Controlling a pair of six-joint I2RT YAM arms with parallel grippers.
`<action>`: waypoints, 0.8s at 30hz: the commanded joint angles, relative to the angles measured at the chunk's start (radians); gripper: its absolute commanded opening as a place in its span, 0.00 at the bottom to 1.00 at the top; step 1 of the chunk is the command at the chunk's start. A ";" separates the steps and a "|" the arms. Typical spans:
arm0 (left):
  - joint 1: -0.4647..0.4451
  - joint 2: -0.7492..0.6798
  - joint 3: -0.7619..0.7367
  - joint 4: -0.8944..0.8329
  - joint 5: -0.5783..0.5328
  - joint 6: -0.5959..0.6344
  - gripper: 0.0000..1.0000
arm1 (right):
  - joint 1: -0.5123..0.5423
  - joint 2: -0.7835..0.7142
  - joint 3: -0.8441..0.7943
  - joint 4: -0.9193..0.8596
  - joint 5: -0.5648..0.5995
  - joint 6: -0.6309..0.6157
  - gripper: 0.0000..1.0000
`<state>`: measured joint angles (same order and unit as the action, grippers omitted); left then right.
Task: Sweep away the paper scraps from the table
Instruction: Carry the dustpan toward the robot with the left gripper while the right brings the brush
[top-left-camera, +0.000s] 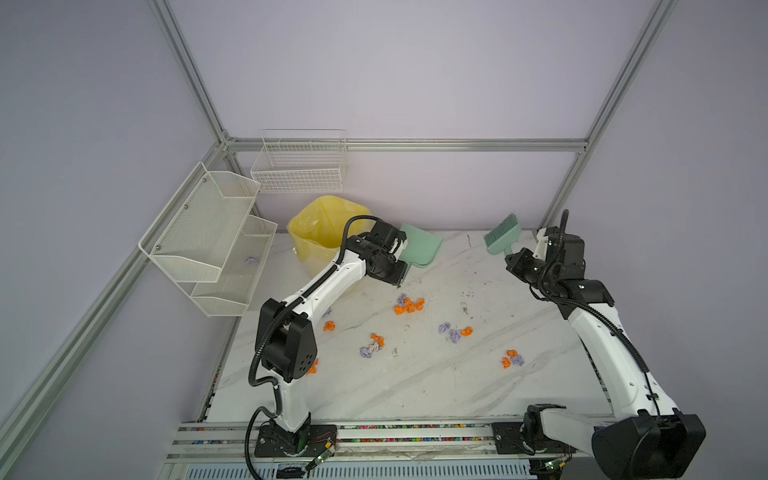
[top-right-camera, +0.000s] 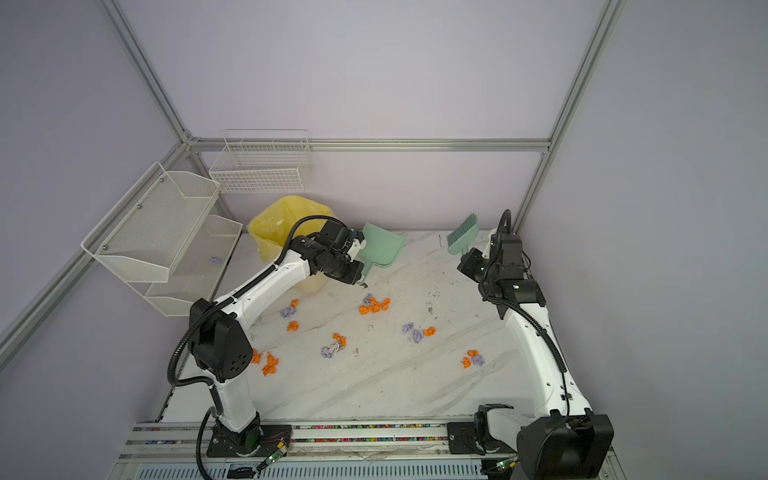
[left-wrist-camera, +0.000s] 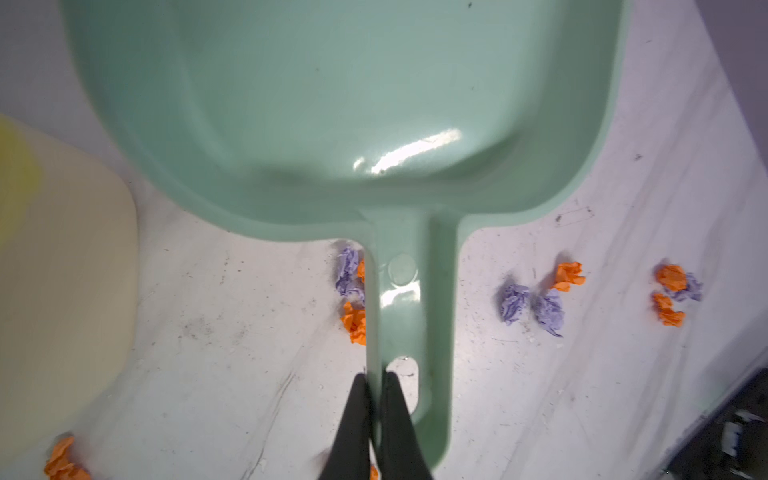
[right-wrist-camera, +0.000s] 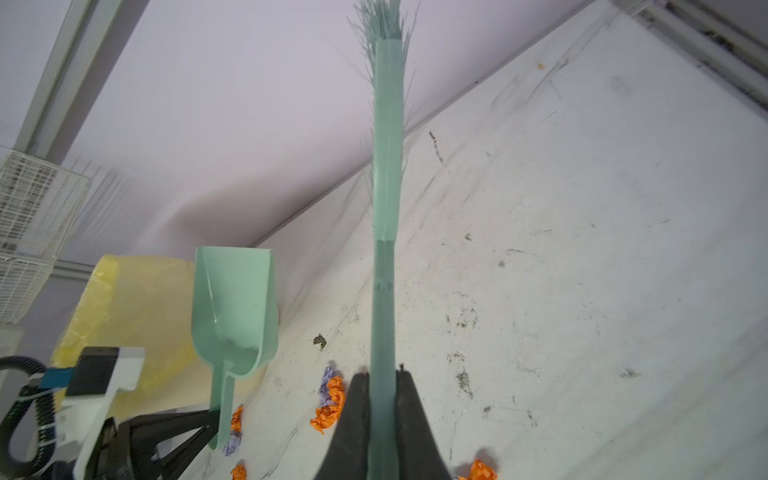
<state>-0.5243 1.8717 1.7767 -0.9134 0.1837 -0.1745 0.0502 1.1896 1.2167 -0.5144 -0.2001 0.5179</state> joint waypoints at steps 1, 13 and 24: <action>-0.009 -0.055 0.010 -0.013 0.200 -0.076 0.00 | -0.004 0.006 0.096 -0.258 0.148 -0.053 0.00; -0.251 -0.177 -0.161 -0.079 0.297 -0.084 0.00 | -0.004 0.125 0.277 -0.674 0.318 -0.044 0.00; -0.492 -0.131 -0.183 -0.150 0.136 -0.087 0.00 | -0.004 0.170 0.265 -0.847 0.422 -0.077 0.00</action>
<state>-0.9791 1.7241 1.5909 -1.0271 0.3870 -0.2550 0.0502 1.3628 1.4811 -1.2778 0.1795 0.4629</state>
